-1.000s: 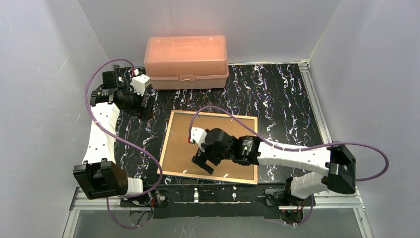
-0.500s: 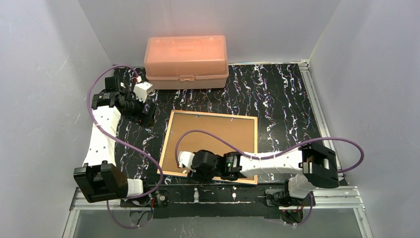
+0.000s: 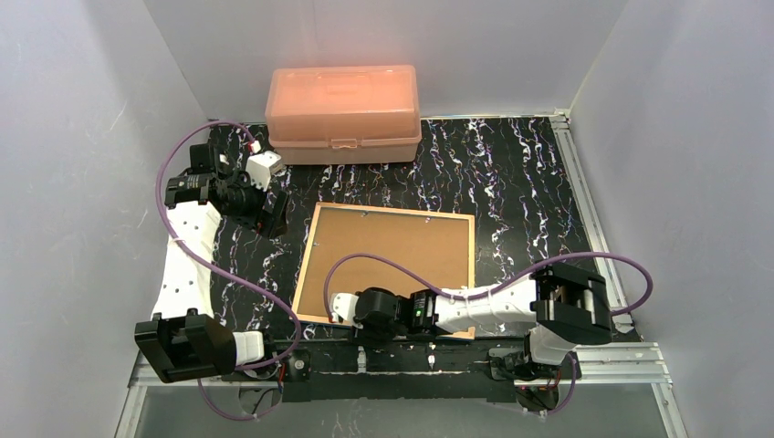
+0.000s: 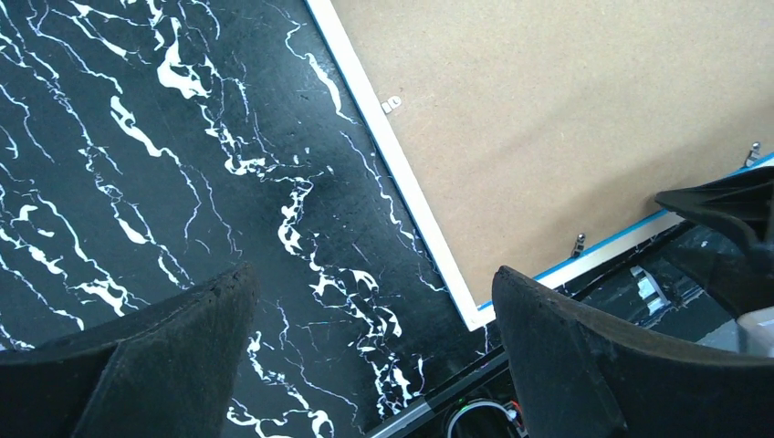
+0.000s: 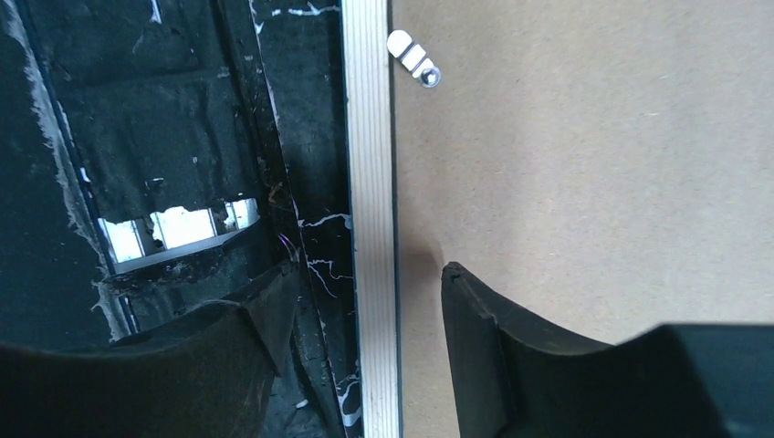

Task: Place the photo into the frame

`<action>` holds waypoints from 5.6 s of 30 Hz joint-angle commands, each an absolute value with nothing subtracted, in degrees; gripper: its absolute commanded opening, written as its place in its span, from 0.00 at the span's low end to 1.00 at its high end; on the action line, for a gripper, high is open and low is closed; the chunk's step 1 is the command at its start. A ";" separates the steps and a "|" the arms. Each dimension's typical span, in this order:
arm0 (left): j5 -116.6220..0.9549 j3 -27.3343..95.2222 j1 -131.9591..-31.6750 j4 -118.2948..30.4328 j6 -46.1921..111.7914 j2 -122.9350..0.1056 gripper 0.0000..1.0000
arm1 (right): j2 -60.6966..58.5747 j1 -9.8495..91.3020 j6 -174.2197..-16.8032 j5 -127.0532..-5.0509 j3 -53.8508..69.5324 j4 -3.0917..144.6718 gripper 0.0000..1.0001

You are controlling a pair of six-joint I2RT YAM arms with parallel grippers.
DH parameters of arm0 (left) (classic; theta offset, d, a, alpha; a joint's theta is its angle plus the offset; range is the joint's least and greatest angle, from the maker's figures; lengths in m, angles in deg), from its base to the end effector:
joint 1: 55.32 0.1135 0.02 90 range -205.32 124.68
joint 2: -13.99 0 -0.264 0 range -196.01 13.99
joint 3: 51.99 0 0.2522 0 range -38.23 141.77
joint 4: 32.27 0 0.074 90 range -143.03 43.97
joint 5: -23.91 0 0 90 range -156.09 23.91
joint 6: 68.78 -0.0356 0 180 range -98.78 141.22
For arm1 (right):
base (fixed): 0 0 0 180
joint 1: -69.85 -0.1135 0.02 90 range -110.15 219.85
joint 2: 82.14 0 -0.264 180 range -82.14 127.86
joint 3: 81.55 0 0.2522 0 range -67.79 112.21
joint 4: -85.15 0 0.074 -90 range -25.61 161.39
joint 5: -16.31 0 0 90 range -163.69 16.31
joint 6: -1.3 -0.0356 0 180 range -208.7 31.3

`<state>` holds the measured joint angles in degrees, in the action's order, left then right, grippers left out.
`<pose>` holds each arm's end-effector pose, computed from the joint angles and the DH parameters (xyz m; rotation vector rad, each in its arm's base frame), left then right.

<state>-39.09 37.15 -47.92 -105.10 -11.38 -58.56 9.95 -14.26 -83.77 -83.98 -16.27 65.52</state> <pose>0.2414 0.0150 0.3495 0.6999 2.3231 -0.2948 0.0402 0.3275 0.1846 -1.6278 1.7790 0.4464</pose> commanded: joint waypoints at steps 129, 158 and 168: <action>-17.77 14.32 -57.76 -95.15 -67.84 -30.35 0.42 | 9.11 -6.79 -60.72 -99.75 16.28 41.88 0.41; -4.03 41.44 -33.32 -92.44 -8.71 -48.33 0.98 | 20.24 30.24 -96.71 -41.06 41.98 31.66 0.31; -5.73 39.87 -33.28 -95.78 -8.21 -48.37 0.98 | 16.20 41.77 -114.07 -27.38 31.25 47.02 0.32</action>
